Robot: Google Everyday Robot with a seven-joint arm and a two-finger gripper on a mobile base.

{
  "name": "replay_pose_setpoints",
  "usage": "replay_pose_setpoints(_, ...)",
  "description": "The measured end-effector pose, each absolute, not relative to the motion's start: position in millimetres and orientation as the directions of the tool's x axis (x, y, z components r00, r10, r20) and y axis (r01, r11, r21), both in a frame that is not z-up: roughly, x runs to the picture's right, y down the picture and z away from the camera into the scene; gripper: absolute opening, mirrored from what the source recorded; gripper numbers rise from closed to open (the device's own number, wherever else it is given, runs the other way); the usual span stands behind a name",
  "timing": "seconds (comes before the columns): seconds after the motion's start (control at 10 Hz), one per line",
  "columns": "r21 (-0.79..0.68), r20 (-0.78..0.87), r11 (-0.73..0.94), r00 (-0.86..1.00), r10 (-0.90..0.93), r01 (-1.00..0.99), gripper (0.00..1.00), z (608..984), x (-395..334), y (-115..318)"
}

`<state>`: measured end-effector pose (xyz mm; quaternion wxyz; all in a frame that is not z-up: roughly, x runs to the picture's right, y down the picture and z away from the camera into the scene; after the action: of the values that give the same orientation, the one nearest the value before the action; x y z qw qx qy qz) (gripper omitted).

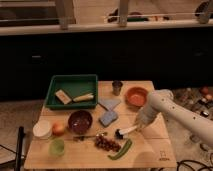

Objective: Place brush in purple bowl

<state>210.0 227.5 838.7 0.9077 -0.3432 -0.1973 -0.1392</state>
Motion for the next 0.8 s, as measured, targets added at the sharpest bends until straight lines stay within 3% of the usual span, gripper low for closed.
replay_pose_setpoints(0.8,-0.516,0.441,0.775,0.889,-0.123,0.364,0.0,807,218,174)
